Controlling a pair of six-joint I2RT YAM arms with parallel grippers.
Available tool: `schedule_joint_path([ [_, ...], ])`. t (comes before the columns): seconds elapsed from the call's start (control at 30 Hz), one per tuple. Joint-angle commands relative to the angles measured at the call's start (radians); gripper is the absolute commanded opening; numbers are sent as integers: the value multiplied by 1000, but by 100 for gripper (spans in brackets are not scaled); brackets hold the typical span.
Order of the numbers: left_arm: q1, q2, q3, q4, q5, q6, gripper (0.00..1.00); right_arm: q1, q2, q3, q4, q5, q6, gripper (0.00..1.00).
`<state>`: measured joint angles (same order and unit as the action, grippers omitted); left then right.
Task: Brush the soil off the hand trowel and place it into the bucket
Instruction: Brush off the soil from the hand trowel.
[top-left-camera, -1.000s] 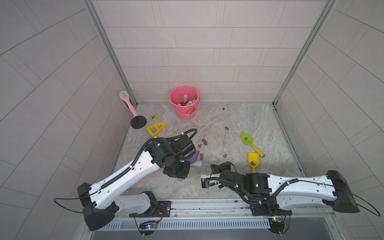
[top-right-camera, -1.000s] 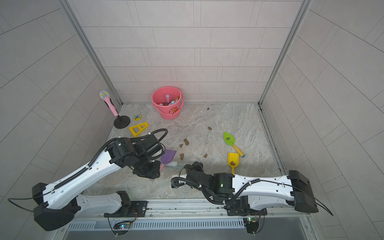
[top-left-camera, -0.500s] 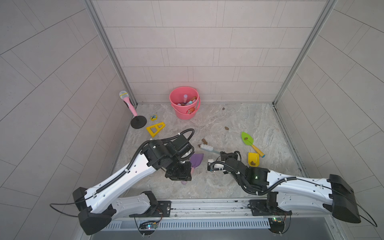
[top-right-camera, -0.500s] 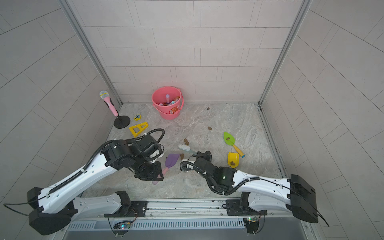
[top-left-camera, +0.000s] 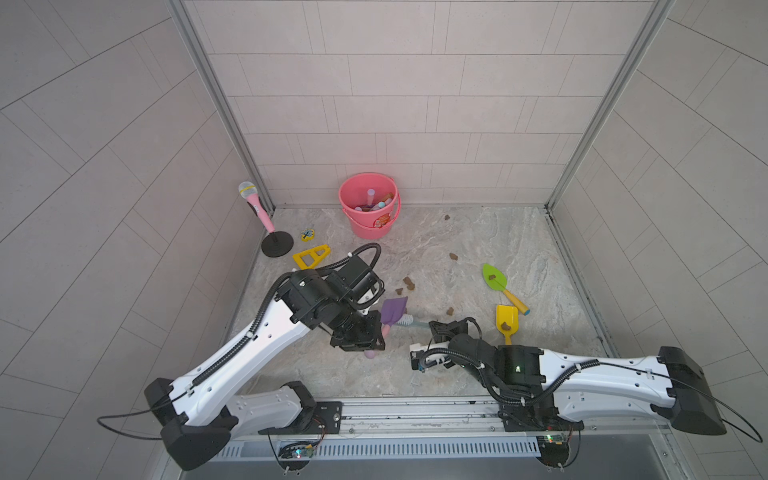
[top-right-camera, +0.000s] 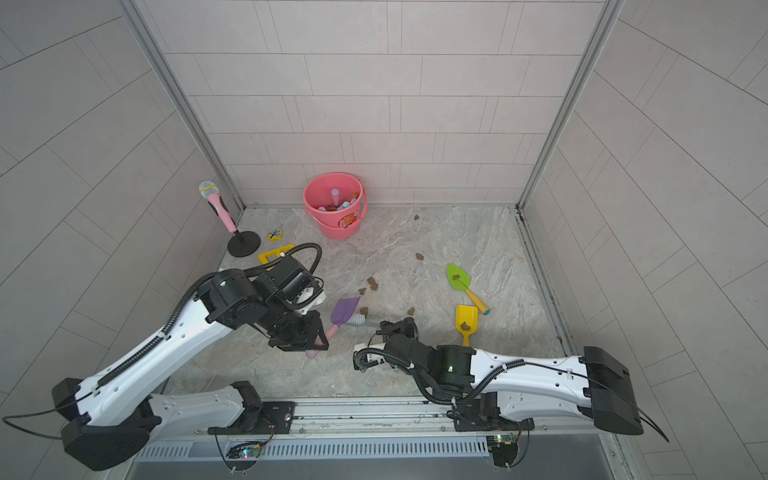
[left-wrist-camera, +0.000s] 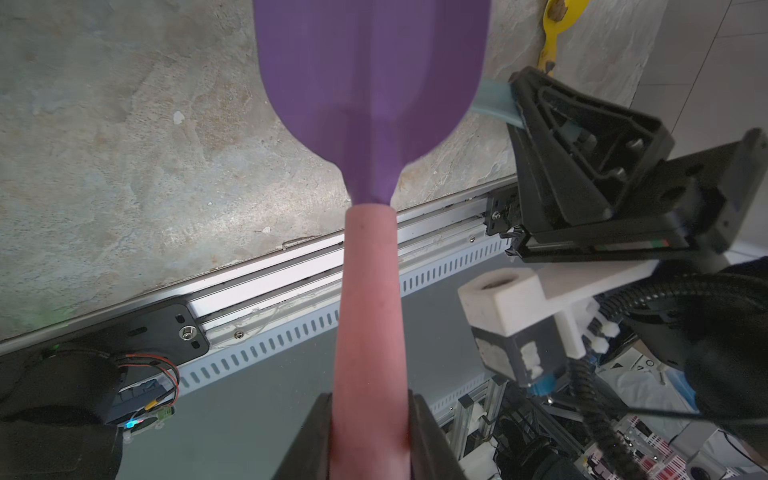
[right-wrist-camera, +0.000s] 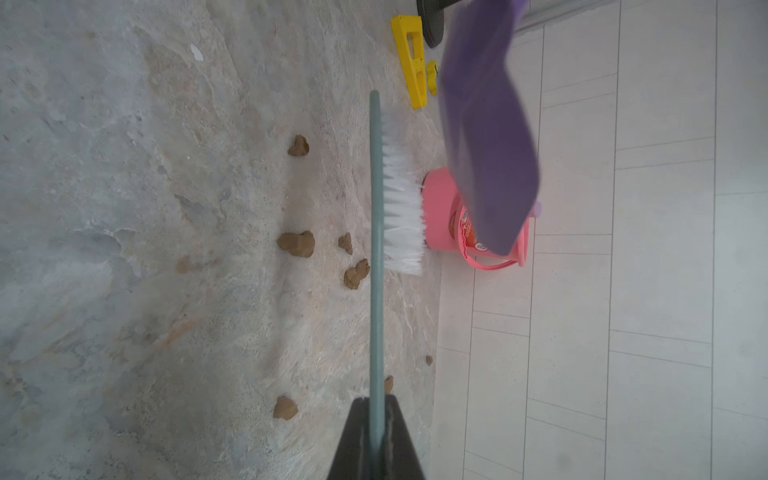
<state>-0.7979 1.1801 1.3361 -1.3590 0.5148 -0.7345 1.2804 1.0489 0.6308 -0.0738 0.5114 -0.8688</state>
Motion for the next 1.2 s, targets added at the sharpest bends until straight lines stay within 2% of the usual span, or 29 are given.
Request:
schedule_joint_path([
  [0.0,6,14,-32,-10,27,43,0,5,10,51,62,2,-71,0],
  [0.13,6,-6,-62,17,51,33,0,-56,38,64,68,20,-86,0],
  [0.27,6,-14,-64,-2,51,43,0,-181,24,52,71,-17,-40,0],
  [0.4,8,-19,-55,-7,34,66,0,-303,12,56,24,-52,116,0],
  [0.5,8,-11,-34,-39,-59,121,0,-347,-17,111,-115,-153,319,0],
  [0.6,8,4,-35,-51,-152,183,0,-406,-53,187,-248,-401,618,0],
  [0.67,3,5,-46,-38,-219,203,0,-464,-69,224,-297,-651,807,0],
  [0.77,-4,-1,-68,6,-288,235,0,-545,-66,236,-265,-981,1081,0],
  [0.87,-14,-6,-84,52,-298,251,0,-598,-14,234,-183,-1242,1308,0],
  [1.03,-58,-2,-76,71,-352,266,0,-602,101,286,-177,-1457,1491,0],
  [1.17,-85,3,-75,67,-392,268,0,-596,182,321,-219,-1516,1563,0],
])
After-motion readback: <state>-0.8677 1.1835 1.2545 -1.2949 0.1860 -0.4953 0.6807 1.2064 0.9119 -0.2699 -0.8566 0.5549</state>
